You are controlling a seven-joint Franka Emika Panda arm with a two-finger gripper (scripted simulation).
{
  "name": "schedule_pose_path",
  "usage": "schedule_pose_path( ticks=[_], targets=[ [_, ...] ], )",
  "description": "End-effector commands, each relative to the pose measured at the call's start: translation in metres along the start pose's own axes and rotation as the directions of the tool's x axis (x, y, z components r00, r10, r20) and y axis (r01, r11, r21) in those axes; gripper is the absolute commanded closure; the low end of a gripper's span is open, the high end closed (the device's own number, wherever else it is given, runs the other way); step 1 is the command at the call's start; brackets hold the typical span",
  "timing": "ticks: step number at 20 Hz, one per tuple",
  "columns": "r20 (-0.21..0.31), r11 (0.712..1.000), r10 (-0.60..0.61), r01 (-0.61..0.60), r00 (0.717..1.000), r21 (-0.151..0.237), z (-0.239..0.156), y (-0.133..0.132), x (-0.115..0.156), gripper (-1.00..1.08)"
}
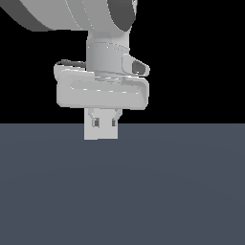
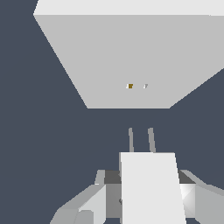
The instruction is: Plug the charger into the wall socket.
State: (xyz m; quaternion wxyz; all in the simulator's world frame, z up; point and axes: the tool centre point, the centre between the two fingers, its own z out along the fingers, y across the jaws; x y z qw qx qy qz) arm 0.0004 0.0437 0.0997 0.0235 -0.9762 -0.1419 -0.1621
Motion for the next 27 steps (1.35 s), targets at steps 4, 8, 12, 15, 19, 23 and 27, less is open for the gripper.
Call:
schedule_pose_path(
  ticks=[4,8,12,15,19,23,27],
  targets=[
    [0.0,1.0,0.0,0.0,1.0,0.0,0.0,-0.001,0.001,1.08],
    [0.001,1.0,0.0,0.0,1.0,-0.001,0.001,-0.001,0.004,1.08],
    [0.001,1.0,0.0,0.0,1.0,-0.001,0.004,-0.001,0.013,1.08],
    [0.001,1.0,0.0,0.0,1.0,-0.001,0.008,-0.001,0.023,1.08],
    [0.001,1.0,0.0,0.0,1.0,-0.001,0.013,0.0,0.038,1.08],
    [0.001,1.0,0.0,0.0,1.0,-0.001,0.015,0.0,0.046,1.08],
    [0.001,1.0,0.001,-0.001,1.0,0.0,0.016,0.0,0.048,1.08]
  ],
)
